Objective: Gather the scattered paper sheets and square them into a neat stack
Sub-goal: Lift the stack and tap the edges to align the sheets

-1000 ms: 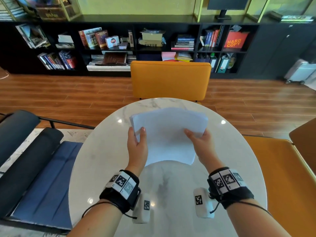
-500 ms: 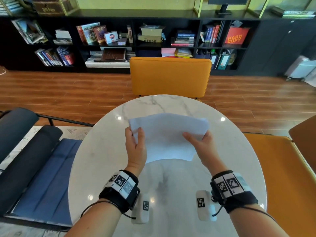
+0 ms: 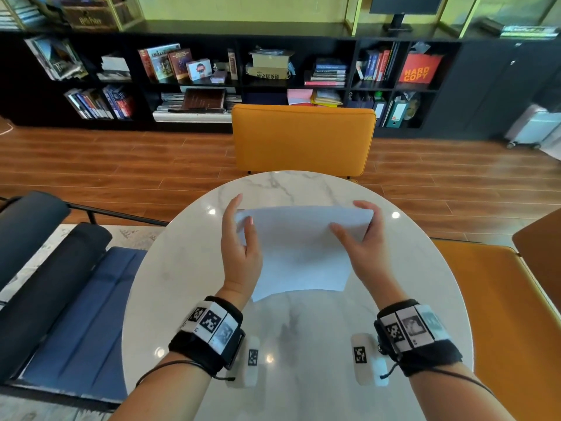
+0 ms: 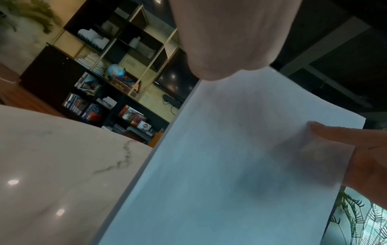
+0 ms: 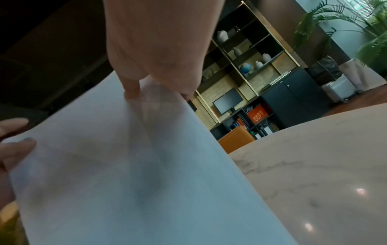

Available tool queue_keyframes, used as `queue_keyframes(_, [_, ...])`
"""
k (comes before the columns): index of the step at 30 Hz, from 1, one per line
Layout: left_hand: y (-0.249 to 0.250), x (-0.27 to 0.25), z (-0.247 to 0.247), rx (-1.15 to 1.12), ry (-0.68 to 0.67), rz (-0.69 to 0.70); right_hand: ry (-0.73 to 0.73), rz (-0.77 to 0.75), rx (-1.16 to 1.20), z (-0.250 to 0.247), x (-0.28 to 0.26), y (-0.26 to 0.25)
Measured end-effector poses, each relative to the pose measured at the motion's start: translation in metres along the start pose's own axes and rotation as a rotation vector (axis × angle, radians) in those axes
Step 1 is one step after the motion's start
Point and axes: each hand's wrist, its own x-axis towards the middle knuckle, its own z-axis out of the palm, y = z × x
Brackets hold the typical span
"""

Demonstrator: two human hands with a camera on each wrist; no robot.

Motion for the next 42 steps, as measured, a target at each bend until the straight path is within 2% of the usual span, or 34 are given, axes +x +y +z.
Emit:
queue_keyframes(3, [-0.005, 0.002, -0.003, 0.127, -0.039, 0.128, 0.048, -0.172, -0.064, -0.004, 0.001, 0.0])
queue_keyframes(5, [-0.006, 0.001, -0.004, 0.152, -0.05, 0.145, 0.033, -0.302, -0.212, -0.003, 0.003, 0.002])
queue_keyframes(10, [-0.009, -0.003, -0.004, 0.148, -0.046, 0.151, 0.033, -0.336, -0.307, -0.002, 0.007, 0.004])
queue_keyframes(13, [-0.007, -0.008, -0.005, 0.026, -0.035, 0.019, 0.035, -0.241, -0.239, -0.002, 0.003, 0.0])
queue_keyframes(16, [-0.011, -0.017, -0.003, -0.113, -0.027, -0.157, 0.072, -0.052, -0.095, -0.001, -0.006, -0.001])
queue_keyframes(19, [-0.019, -0.024, 0.0, -0.139, -0.013, -0.278, 0.008, 0.149, 0.057, 0.002, -0.011, 0.01])
queue_keyframes(22, [-0.018, -0.028, 0.003, -0.119, -0.006, -0.253, 0.013, 0.254, 0.141, 0.006, -0.013, 0.023])
queue_keyframes(28, [-0.021, -0.02, 0.005, -0.111, 0.03, -0.162, -0.004, 0.233, 0.255, 0.001, -0.004, 0.02])
queue_keyframes(31, [-0.033, -0.025, 0.008, -0.148, -0.048, -0.259, -0.044, 0.293, 0.194, 0.004, -0.009, 0.032])
queue_keyframes(35, [-0.041, -0.027, 0.008, -0.07, -0.118, -0.339, -0.052, 0.358, 0.145, 0.005, -0.011, 0.045])
queue_keyframes(38, [-0.034, -0.012, 0.005, -0.001, -0.151, -0.273, 0.0, 0.253, 0.103, -0.005, 0.005, 0.035])
queue_keyframes(40, [-0.022, 0.004, 0.003, 0.091, -0.185, -0.141, 0.087, 0.063, -0.081, -0.015, 0.018, 0.014])
queue_keyframes(42, [-0.006, 0.02, 0.003, 0.184, -0.249, 0.02, 0.046, -0.134, -0.222, -0.021, 0.026, -0.019])
